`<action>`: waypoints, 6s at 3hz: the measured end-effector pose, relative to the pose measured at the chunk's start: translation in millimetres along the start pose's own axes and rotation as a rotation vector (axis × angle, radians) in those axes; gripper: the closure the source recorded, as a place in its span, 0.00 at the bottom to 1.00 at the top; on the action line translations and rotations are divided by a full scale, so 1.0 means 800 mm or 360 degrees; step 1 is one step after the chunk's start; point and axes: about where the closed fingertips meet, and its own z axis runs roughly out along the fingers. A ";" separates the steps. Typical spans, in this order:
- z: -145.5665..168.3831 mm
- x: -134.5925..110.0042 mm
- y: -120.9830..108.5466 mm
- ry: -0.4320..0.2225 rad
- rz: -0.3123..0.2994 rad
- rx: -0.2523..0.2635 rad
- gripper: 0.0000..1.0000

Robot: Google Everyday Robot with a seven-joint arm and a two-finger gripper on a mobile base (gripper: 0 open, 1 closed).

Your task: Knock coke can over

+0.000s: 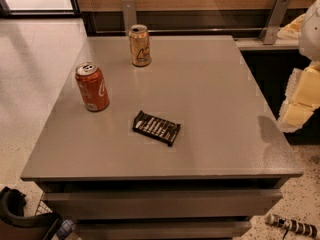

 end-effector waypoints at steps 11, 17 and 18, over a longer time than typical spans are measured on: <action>0.201 -0.367 -0.011 -0.1711 0.0465 -0.0146 0.00; 0.280 -0.452 -0.015 -0.1794 0.0423 -0.0040 0.56; 0.280 -0.455 -0.013 -0.1796 0.0418 -0.0044 0.87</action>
Offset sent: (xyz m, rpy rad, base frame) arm 0.0269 0.0387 -0.0073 0.1944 -0.0881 0.0554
